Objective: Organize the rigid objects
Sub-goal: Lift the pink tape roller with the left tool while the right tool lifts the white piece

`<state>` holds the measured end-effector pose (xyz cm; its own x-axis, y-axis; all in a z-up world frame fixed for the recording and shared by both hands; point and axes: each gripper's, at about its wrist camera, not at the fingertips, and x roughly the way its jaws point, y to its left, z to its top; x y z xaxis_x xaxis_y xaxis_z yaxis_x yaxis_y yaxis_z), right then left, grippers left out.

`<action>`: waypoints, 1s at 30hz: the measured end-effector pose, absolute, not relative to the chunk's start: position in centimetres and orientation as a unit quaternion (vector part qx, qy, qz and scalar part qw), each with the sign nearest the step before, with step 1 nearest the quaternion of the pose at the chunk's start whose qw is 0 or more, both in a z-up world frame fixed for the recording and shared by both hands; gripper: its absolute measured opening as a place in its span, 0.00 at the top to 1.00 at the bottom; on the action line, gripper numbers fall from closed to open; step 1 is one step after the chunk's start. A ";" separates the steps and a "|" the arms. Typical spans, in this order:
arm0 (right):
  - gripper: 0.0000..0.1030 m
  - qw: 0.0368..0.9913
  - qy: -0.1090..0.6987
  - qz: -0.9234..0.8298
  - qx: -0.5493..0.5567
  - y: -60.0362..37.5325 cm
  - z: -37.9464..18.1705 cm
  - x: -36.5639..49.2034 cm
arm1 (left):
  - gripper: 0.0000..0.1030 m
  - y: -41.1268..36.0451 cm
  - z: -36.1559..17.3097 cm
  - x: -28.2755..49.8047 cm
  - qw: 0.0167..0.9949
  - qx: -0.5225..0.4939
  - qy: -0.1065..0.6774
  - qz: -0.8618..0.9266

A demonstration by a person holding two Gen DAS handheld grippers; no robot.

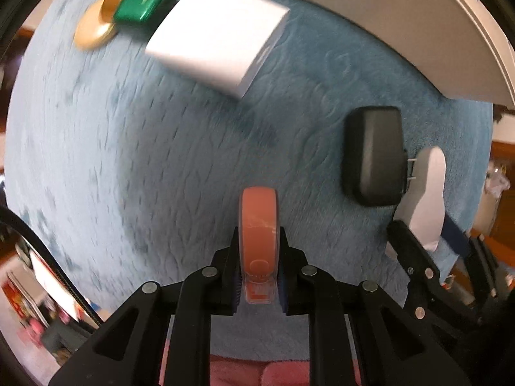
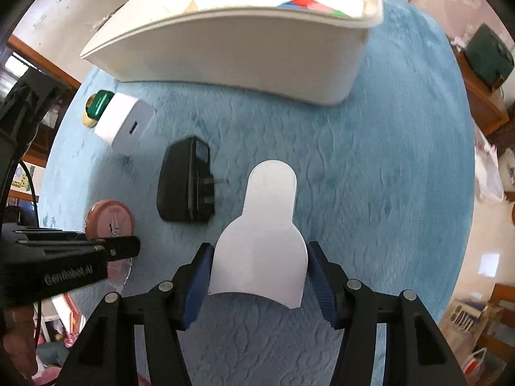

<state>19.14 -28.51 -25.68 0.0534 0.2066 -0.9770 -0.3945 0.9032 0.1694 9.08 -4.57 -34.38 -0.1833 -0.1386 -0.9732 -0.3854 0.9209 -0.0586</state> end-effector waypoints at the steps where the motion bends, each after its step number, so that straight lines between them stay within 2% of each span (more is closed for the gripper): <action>1: 0.43 0.719 0.660 0.207 -0.070 -28.7 -25.7 18.9 | 0.82 -4.1 -34.3 8.3 0.611 -0.182 0.764 0.103; 10: 0.43 0.685 0.701 0.194 -0.030 -30.6 -26.1 16.8 | 0.82 -2.2 -35.1 2.0 0.573 -0.244 0.772 0.129; 18: 0.43 0.680 0.712 0.178 -0.006 -32.0 -25.3 16.0 | 0.83 -1.6 -32.2 -1.9 0.593 -0.257 0.753 0.127; 30: 0.44 0.724 0.667 0.179 0.000 -32.6 -20.6 16.1 | 0.82 0.5 -25.4 2.7 0.646 -0.196 0.731 0.097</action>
<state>16.13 -32.65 -20.61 0.0470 0.2589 -0.9648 -0.2592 0.9359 0.2385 2.65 0.48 -25.37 -0.0879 -0.1610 -0.9830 -0.4109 0.9048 -0.1114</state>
